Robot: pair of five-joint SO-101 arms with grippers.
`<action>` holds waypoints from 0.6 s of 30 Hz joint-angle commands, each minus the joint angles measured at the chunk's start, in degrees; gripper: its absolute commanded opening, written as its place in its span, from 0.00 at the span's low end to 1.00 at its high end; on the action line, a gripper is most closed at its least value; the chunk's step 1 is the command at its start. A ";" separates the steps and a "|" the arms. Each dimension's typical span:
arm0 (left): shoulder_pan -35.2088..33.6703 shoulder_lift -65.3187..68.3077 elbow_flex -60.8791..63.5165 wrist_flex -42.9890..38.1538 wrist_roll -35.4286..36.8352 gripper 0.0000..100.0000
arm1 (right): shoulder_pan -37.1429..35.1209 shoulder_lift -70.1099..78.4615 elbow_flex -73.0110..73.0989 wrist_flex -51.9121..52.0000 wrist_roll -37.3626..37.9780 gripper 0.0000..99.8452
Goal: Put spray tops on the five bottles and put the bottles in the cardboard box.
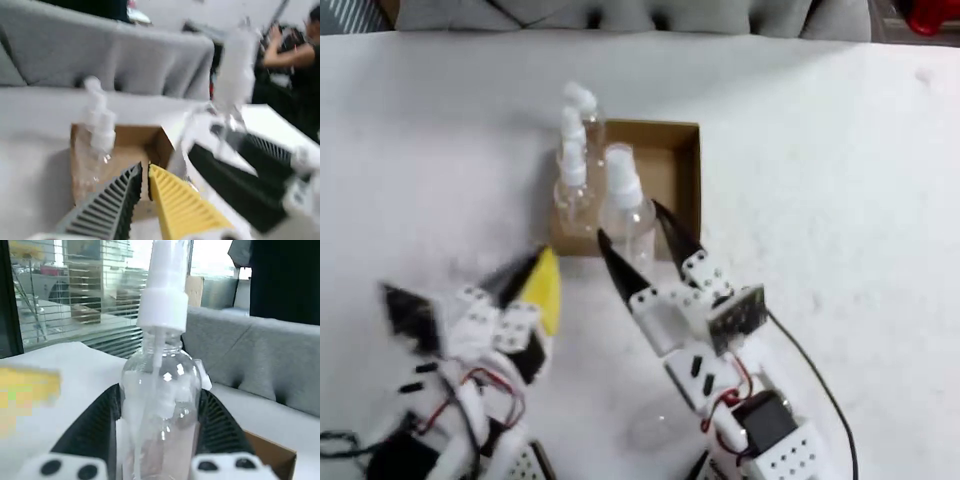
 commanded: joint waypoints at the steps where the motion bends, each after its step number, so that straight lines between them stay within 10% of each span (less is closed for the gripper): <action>1: 7.08 0.13 2.64 -1.58 -1.93 0.02 | 3.38 11.03 -8.09 -4.18 -4.40 0.02; 18: 11.30 0.13 28.48 -33.23 -1.76 0.02 | 2.86 25.01 -9.32 -10.86 -10.37 0.02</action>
